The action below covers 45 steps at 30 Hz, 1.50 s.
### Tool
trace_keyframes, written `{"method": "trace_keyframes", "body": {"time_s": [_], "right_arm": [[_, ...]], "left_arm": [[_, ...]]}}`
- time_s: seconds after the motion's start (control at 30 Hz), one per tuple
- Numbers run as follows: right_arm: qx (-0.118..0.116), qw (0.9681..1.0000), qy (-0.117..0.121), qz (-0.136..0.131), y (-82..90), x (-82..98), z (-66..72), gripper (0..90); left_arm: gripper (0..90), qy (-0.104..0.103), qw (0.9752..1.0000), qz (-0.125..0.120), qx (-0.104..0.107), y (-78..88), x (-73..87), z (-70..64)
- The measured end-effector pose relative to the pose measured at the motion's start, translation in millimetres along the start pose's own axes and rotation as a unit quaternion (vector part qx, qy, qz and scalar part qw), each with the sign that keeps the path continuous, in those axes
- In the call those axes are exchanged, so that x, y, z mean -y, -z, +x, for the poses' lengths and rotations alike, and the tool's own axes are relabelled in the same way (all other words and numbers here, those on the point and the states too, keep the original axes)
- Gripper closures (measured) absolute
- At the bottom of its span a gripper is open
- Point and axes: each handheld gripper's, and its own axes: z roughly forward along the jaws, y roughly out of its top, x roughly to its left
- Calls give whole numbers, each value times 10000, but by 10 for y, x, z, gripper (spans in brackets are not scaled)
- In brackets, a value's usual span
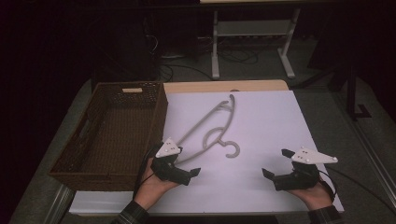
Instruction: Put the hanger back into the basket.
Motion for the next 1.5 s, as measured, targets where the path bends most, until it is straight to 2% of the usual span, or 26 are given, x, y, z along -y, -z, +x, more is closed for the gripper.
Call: {"method": "trace_keyframes", "body": {"time_s": [0.2,0.4,0.5,0.57,0.63,0.7,0.83,0.87,1.0,1.13,1.17,1.33,1.5], "right_arm": [[-25,10000,40,25,-5,4,10,0],[-5,10000,21,18,3,2,12,0],[7,10000,65,60,-1,8,28,0],[26,10000,55,62,3,8,28,0],[21,10000,30,51,6,6,29,4],[8,10000,81,58,2,9,35,35],[7,9999,83,95,-13,8,37,41],[-4,10000,51,85,-22,3,33,48],[-12,9999,58,120,-38,3,22,55],[-8,9999,20,112,-32,13,12,59],[3,9999,15,125,-29,21,1,61],[7,9999,-23,131,-31,28,-12,62],[10,9999,-19,147,-38,27,-3,63]], "left_arm": [[10,17,10000,7,-86,-15,-29,16],[109,-54,9998,28,-199,-77,-117,81],[199,-74,9995,88,-293,-128,-154,136],[243,-54,9996,72,-279,-169,-172,171],[257,-105,9994,154,-304,-215,-182,194],[337,-212,9989,232,-350,-289,-195,229],[405,-239,9986,347,-329,-380,-219,269],[435,-256,9981,478,-293,-451,-224,299],[487,-249,9974,652,-194,-551,-214,332],[541,-308,9957,841,-228,-657,-184,383],[579,-316,9949,934,-204,-694,-173,400],[633,-391,9937,1039,-170,-718,-194,388],[706,-467,9908,1256,-178,-758,-194,374]]}}
